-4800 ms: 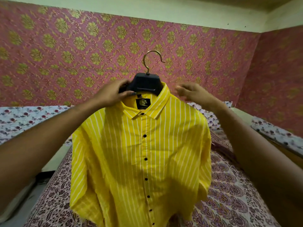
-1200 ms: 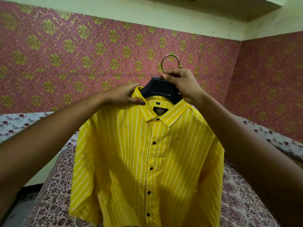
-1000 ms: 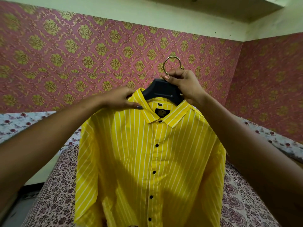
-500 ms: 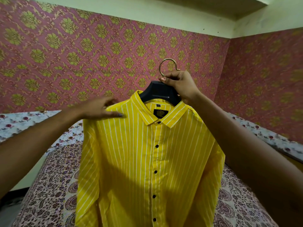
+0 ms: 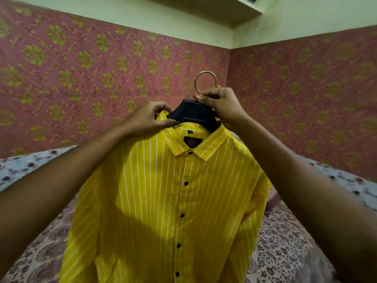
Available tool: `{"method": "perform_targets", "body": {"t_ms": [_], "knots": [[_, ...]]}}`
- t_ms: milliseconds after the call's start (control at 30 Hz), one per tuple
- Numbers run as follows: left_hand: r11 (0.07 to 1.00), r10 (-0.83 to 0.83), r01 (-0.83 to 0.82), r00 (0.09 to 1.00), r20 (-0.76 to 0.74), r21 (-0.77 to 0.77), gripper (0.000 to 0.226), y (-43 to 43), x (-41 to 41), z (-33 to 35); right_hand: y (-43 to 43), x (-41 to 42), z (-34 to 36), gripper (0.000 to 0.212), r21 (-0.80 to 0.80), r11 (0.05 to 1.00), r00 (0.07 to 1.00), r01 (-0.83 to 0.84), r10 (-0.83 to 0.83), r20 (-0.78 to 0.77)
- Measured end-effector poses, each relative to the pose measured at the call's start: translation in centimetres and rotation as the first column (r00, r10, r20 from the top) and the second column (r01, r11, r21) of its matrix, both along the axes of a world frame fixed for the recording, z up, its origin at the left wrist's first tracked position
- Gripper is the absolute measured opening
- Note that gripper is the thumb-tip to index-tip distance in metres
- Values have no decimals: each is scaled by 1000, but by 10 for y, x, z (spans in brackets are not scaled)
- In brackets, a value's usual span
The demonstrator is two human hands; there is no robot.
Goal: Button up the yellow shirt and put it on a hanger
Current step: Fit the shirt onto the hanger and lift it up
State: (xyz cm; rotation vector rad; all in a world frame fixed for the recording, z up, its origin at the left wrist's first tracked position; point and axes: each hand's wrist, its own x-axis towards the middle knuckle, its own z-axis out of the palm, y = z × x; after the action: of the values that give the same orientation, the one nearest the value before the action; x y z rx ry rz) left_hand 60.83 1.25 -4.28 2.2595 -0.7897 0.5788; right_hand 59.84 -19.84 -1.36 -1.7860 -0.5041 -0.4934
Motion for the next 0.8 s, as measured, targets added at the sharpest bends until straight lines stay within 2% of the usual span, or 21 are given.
{"method": "perform_targets", "body": {"t_ms": [100,167,333,400,467,567,633,800], "knots": [[997,-72,73,996,51,-32,28,-37,13,-4,-39,-8,0,3,11,994,993,106,-106,51],[990,-135,137,988,72,-15,34,-67,15,-3,-70,-17,-4,2,-57,977,975,206,-200,100],[962,-275,274,958,77,20,28,-150,6,-3,-175,-55,-35,34,-337,875,928,347,-372,-10],[940,-340,339,936,88,26,31,-190,-1,-1,-219,-80,-44,34,-412,827,901,382,-433,-33],[919,-394,393,915,85,33,32,-230,-9,1,-256,-107,-51,33,-390,849,901,356,-423,-99],[873,-487,486,869,85,36,32,-309,-32,3,-320,-157,-54,56,-353,839,866,414,-482,-131],[849,-528,528,844,91,30,25,-363,-49,1,-367,-192,-54,60,-364,809,832,460,-537,-141],[757,-644,652,756,115,-40,17,-481,-102,4,-468,-275,-52,35,-371,664,706,650,-708,-30]]}}
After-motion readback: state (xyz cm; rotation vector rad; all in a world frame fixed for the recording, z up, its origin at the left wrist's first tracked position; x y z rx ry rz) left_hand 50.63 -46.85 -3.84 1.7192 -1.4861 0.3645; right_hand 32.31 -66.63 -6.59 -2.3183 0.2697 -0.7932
